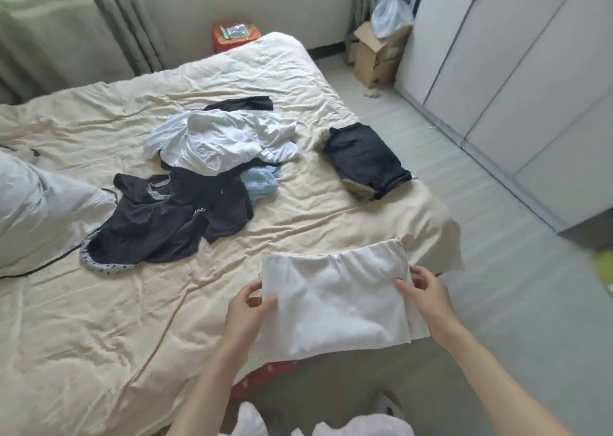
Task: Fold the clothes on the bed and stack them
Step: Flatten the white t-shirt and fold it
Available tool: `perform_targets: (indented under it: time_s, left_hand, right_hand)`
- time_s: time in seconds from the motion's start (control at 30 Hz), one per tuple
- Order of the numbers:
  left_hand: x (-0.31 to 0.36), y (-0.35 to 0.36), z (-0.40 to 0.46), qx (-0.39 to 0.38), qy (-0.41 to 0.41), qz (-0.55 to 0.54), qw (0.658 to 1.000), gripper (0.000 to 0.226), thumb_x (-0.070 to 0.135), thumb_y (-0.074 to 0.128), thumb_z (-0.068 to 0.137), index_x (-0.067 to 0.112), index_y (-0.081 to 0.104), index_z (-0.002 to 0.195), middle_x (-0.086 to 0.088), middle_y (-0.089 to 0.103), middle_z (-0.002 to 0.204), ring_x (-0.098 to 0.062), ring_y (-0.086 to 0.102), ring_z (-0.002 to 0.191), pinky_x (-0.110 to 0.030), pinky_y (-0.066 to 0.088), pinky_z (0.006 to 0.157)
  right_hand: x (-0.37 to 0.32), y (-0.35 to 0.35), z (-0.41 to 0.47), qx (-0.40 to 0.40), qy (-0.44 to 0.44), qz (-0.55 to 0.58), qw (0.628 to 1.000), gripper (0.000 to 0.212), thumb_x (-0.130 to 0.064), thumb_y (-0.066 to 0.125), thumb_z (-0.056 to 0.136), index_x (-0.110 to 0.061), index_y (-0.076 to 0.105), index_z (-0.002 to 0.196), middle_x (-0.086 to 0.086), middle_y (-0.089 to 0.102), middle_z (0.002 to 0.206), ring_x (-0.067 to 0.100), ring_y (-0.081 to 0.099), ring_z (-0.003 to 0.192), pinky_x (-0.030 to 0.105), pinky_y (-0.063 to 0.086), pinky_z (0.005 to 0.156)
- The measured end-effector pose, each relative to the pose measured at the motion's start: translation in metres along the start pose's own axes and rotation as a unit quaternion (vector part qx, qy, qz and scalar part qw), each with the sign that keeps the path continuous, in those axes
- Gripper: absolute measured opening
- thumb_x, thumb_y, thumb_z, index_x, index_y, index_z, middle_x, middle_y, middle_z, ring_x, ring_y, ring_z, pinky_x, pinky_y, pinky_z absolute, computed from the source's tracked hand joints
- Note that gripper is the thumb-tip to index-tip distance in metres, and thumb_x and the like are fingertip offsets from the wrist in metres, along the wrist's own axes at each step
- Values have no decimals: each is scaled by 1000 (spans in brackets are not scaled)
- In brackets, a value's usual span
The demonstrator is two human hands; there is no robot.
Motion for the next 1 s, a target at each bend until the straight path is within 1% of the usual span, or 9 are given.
perform_targets:
  time_s: [0.03,0.13,0.27,0.33,0.47,0.7,0.8,0.9,1.0]
  left_hand:
    - [11,21,-1,-6,8,4,1000,27,20,68,86,30,57,108,3,66,97,-14,63,89,-29,50,68]
    - [43,93,-3,-14,32,10,999,26,19,67,86,27,56,109,-1,67,94,-15,64,84,-27,49,62]
    - [71,195,-12,-12,37,4,999,29,17,66,86,22,57,113,-3,67,93,-20,65,85,-35,52,70]
    - [81,244,-15,-19,31,0,999,31,16,66,86,19,58,116,-4,67,93,-21,65,85,-38,53,73]
    - [108,329,-7,-44,34,6,998,32,14,65,86,17,59,117,1,66,89,-13,63,80,-29,48,61]
    - [168,443,55,-64,23,-1,998,35,13,65,85,17,57,119,-4,69,92,-18,67,80,-28,49,60]
    - [196,491,93,-65,12,-4,998,38,12,65,85,16,57,122,-3,68,93,-19,66,83,-31,50,65]
    - [226,533,127,-66,-1,-10,998,42,10,64,84,11,57,125,-7,67,102,-21,65,90,-34,51,74]
    - [259,566,157,-59,1,-21,998,34,8,63,84,10,59,117,-4,67,96,-17,65,83,-30,49,63]
  right_hand:
    - [-1,-22,7,12,-5,8,1000,25,-11,68,85,-18,59,106,-1,67,89,7,65,77,21,48,62]
    - [1,-89,31,37,-11,30,999,28,-13,70,84,-19,58,109,1,66,93,13,64,83,26,49,66]
    - [0,-181,66,60,-15,30,998,30,-13,72,83,-17,59,110,4,65,94,19,63,85,29,48,69]
    - [-2,-226,83,74,-17,32,997,29,-11,71,83,-16,59,110,4,65,92,17,63,81,29,47,69]
    - [-9,-301,121,101,-10,33,994,27,-6,68,84,-14,59,108,3,63,86,14,61,76,27,46,66]
    - [-31,-374,218,121,5,38,992,26,-4,68,84,-14,57,106,3,62,83,14,59,74,25,45,63]
    - [-52,-398,276,121,10,28,992,27,-3,68,84,-13,57,107,4,60,83,16,58,74,28,44,65]
    - [-81,-420,335,112,12,17,993,27,-4,67,85,-14,57,107,4,61,84,16,59,74,27,45,64]
    - [-110,-438,391,100,7,12,995,28,-5,67,85,-14,57,109,5,62,86,20,60,77,29,47,67]
Point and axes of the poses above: each hand's wrist, its own z-axis towards the middle knuckle, its own y-axis out of the palm, x = y × z, the point moved 4 cm from there along z, towards the middle knuckle
